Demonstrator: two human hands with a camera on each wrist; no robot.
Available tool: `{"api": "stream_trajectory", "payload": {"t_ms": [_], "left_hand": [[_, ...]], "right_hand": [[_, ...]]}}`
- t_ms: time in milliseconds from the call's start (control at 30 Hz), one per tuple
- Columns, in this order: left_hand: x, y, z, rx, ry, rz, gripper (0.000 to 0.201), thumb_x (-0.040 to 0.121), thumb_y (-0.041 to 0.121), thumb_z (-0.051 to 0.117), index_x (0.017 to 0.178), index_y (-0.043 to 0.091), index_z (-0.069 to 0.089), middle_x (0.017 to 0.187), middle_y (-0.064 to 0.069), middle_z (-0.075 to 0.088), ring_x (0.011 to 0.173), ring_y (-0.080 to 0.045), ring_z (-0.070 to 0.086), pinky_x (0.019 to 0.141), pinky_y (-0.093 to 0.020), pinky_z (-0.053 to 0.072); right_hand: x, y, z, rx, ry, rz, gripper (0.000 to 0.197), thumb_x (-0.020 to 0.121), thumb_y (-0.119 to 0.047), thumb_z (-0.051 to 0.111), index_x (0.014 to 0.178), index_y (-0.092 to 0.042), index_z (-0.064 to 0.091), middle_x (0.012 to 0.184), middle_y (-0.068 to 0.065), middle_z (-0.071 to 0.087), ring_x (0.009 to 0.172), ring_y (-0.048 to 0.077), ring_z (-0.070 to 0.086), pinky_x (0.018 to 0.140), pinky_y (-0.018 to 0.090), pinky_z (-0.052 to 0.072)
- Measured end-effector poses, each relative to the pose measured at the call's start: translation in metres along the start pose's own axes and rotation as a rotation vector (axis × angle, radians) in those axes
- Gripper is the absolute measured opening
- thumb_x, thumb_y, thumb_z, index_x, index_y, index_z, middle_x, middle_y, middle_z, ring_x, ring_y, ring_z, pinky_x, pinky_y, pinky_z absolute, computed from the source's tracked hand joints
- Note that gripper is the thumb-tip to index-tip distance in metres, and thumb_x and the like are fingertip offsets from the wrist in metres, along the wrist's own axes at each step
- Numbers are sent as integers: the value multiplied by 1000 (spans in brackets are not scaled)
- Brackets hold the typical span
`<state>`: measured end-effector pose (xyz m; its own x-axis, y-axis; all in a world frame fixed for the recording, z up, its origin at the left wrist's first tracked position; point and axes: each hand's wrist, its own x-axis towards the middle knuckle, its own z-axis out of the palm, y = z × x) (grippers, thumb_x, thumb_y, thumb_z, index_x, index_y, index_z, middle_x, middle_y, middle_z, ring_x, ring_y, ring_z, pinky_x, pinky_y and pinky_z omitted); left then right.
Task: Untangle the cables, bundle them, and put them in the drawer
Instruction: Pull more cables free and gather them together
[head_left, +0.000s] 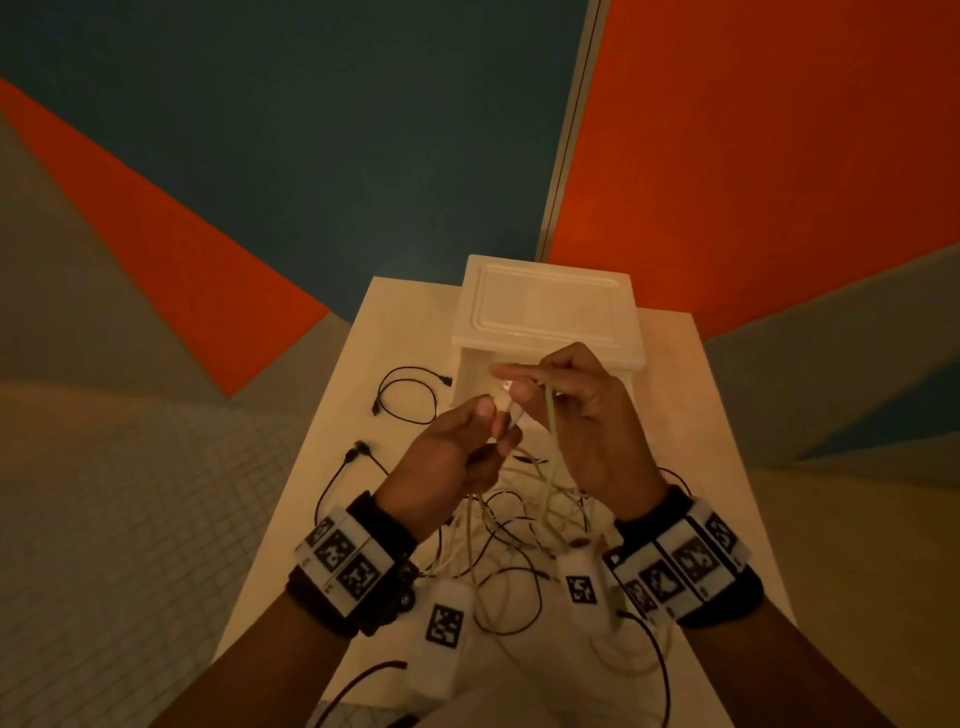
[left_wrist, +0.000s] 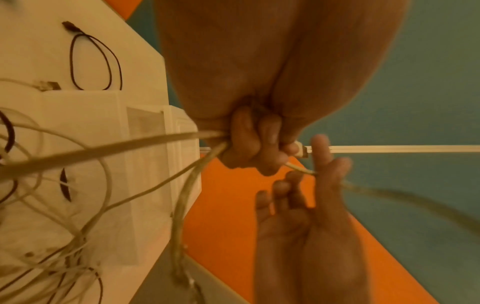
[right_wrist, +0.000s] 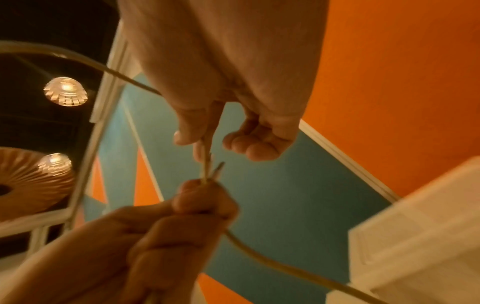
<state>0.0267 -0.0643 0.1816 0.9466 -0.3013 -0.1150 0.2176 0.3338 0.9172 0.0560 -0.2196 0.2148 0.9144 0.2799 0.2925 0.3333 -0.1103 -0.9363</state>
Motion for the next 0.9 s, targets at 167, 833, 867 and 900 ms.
{"api": "stream_trajectory", "payload": {"t_ms": [167,833,867,900], "left_hand": [[2,9,-13,-310,-18,36,25,99,26,40,77,15,46,68,2,39,50,-7,22,43,-19,18],[-21,78,-75,-306,75,311,34,106,21,22,83,20,46,67,6,34,53,-6,21,42,-16,23],[-22,73,-73,-275,99,303,37,106,20,19,81,20,46,67,6,34,53,-6,21,42,-16,22],[-20,69,-74,-263,112,287,39,106,19,18,79,20,46,67,6,35,53,-5,23,42,-15,23]], "right_hand": [[-21,69,-7,-214,-287,313,59,84,-20,74,136,-27,48,111,-7,62,74,8,56,67,18,49],[-74,205,-65,-638,-114,596,19,94,-17,60,89,-5,73,85,7,64,81,18,59,75,30,44],[-68,189,-62,-553,-68,535,19,94,-18,59,87,-8,73,78,3,65,72,10,58,70,25,44],[-62,173,-59,-453,-15,495,20,96,-17,57,85,-9,72,72,1,67,62,4,56,62,20,44]]}}
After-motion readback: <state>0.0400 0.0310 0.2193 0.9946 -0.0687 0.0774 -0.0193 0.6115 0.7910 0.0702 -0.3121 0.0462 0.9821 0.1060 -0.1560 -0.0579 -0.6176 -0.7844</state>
